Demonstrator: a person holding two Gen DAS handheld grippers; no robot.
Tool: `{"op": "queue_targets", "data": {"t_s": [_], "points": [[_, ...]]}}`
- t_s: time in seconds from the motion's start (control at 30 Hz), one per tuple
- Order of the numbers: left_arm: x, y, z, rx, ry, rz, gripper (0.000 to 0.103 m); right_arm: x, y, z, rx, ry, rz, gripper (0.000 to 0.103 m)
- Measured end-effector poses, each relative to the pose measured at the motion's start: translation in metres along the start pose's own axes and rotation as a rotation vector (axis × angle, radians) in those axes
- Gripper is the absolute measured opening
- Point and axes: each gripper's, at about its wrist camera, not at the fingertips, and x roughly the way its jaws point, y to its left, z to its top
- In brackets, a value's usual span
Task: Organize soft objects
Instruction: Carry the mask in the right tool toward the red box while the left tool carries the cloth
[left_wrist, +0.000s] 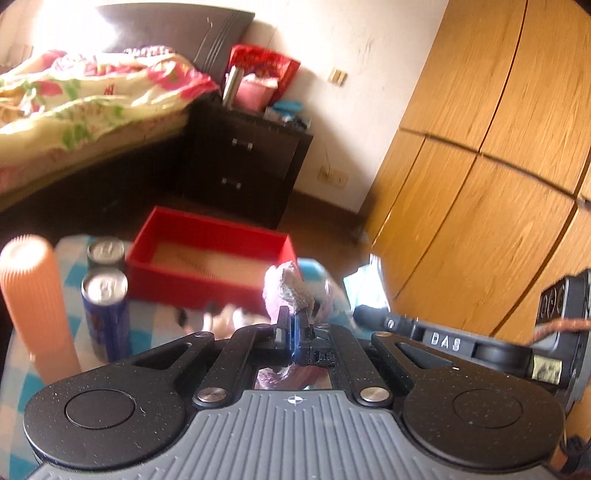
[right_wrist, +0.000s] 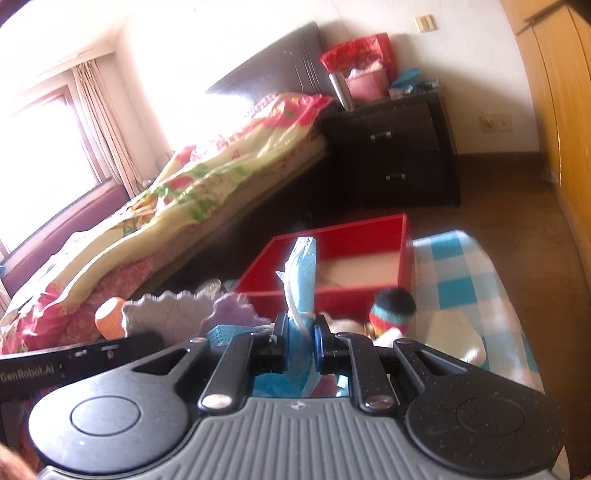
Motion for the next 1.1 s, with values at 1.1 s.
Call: {"op": "queue_targets", "data": {"t_s": [1.1], "points": [[0.07,-0.003,0.115,0.121,-0.231,0.076,0.0,0.066,0.041,0.115,-0.158,-0.204,-0.06,0.0]]}}
